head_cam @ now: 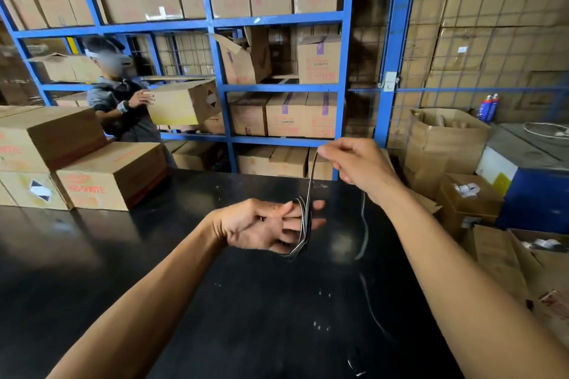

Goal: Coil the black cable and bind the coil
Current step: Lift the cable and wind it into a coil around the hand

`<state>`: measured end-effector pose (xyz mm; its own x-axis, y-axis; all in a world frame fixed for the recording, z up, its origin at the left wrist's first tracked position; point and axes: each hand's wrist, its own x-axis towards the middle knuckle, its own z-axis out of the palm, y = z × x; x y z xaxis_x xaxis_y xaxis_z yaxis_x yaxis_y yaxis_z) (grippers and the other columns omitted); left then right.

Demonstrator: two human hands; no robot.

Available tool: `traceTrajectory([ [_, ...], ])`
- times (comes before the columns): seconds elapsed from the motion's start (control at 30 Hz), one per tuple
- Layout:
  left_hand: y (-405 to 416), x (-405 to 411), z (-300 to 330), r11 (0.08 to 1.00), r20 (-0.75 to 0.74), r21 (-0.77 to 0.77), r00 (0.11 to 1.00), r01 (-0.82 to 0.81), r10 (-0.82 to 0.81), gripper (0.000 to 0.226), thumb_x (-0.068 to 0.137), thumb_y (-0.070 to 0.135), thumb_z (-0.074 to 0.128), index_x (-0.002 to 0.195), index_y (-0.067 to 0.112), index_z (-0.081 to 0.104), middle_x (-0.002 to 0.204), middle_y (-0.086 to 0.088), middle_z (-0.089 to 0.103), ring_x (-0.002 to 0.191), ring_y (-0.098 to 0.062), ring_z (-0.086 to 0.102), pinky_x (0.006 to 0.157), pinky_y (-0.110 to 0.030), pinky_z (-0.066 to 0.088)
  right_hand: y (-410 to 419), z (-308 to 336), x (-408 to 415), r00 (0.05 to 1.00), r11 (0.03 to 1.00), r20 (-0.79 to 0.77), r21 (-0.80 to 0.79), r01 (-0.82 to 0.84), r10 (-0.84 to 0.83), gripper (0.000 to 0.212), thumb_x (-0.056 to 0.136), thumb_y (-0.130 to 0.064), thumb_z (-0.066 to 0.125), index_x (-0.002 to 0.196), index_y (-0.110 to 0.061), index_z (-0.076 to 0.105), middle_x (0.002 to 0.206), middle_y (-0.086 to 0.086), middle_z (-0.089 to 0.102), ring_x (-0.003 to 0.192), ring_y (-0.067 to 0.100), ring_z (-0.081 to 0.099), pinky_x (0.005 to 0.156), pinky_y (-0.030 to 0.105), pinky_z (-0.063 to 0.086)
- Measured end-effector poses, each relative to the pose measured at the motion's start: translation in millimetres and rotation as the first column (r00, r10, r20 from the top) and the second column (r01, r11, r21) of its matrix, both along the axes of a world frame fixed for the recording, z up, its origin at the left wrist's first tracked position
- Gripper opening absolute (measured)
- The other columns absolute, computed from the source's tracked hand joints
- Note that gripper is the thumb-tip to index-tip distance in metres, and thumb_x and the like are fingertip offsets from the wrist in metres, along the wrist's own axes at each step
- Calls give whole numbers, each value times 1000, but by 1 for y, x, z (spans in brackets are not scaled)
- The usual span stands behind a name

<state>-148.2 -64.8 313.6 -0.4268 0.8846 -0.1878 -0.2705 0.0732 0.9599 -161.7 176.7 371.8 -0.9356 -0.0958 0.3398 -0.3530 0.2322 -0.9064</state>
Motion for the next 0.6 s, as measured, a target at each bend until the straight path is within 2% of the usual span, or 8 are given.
traceTrajectory([
  [0.1,3,4,18,979,-48,191,997,76,-68,60,104,39,38,160,26,22,167,-10,21,151,-50,6,119,-62,15,-11,-28,-5,995,999,104,-50,0,5,14,88,-47,70,85,-35,78,64,-1,69,42,3,48,38,17,35],
  [0.17,5,1,30,949,-61,309,997,68,-51,59,105,37,39,160,25,22,165,-16,20,148,-54,5,117,-65,7,-22,-51,-1,972,995,226,-98,-36,58,19,91,-46,63,81,-39,78,57,-4,62,40,7,42,35,19,29],
  [0.23,5,-5,39,915,-51,404,999,15,6,58,105,36,35,160,26,20,166,-19,16,146,-50,4,116,-66,7,-34,-73,5,948,986,293,-140,-88,126,27,99,-38,57,83,-40,78,52,-8,56,41,10,39,37,21,26],
  [0.3,3,-13,43,884,-12,458,994,-92,109,59,104,36,31,161,28,16,168,-18,8,144,-47,10,115,-66,9,-42,-89,15,938,983,298,-111,-149,176,25,101,-35,57,91,-33,80,56,-6,55,42,10,42,38,23,27],
  [0.37,-1,-22,42,851,53,475,972,-226,229,58,102,38,33,159,29,23,168,-16,8,138,-44,22,115,-63,10,-46,-98,27,937,982,296,-52,-179,187,25,100,-38,59,93,-28,81,58,-5,56,44,9,44,39,23,29],
  [0.47,-10,-34,31,786,152,438,898,-436,413,56,99,41,40,154,30,37,167,-13,17,130,-38,23,115,-58,10,-41,-104,39,938,985,299,-48,-167,173,26,100,-33,61,88,-20,80,59,-1,55,43,8,41,39,21,29],
  [0.53,-20,-41,19,768,173,377,854,-517,490,57,98,41,41,154,31,36,164,-11,26,124,-35,37,114,-55,17,-33,-101,45,949,989,278,-23,-146,146,28,100,-31,63,82,-16,79,59,0,54,43,6,42,40,20,31],
  [0.6,-27,-43,8,773,183,324,838,-545,514,60,97,41,44,155,31,35,158,-9,31,116,-30,46,106,-51,25,-23,-92,47,959,993,258,-27,-114,117,29,98,-33,65,78,-16,78,57,-1,54,43,5,43,40,20,31],
])
